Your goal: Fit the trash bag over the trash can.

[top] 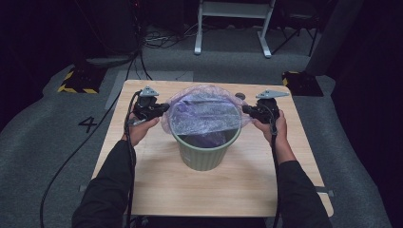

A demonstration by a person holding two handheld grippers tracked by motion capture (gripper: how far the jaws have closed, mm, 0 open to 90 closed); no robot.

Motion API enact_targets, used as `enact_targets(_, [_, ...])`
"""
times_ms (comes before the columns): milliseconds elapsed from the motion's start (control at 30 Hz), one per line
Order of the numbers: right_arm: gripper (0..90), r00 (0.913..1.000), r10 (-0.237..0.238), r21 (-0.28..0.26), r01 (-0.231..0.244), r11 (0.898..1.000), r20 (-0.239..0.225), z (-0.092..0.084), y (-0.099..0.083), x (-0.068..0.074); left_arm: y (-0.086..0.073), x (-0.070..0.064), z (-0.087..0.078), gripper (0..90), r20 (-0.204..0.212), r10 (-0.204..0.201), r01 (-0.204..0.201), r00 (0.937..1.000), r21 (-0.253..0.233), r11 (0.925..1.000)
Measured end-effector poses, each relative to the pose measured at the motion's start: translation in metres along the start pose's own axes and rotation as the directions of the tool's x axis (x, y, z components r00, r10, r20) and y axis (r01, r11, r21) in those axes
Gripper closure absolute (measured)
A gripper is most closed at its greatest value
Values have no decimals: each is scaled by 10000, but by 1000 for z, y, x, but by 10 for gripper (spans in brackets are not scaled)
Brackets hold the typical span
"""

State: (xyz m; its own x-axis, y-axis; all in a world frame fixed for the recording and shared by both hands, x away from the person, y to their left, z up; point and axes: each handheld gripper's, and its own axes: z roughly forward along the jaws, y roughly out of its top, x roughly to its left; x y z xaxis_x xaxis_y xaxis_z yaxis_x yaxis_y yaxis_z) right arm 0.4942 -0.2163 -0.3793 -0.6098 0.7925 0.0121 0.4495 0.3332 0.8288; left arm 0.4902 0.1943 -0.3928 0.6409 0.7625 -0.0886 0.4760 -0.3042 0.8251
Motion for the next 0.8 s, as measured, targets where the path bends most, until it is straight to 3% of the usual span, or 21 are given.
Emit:
enact_targets(167, [871, 9999, -61, -49, 60, 10000, -117, 0, -8, 2, -11, 2, -2, 814, 140, -97, 97, 9999, 20, 10000])
enact_targets(667, [854, 9964, -52, 178, 67, 9998, -851, 1, -36, 7, -46, 3, -13, 806, 566, 145, -184, 9983, 686, 9975])
enact_targets(733, [809, 9961, -74, 145, 88, 9999, -881, 1, -38, 8, -50, 3, -20, 772, 564, 115, -139, 9983, 411, 9991])
enact_targets(800, [796, 9968, -389, 33, 392, 9992, -699, -3, -40, 9, -51, 2, -26, 666, 274, 169, -177, 9995, 276, 9995])
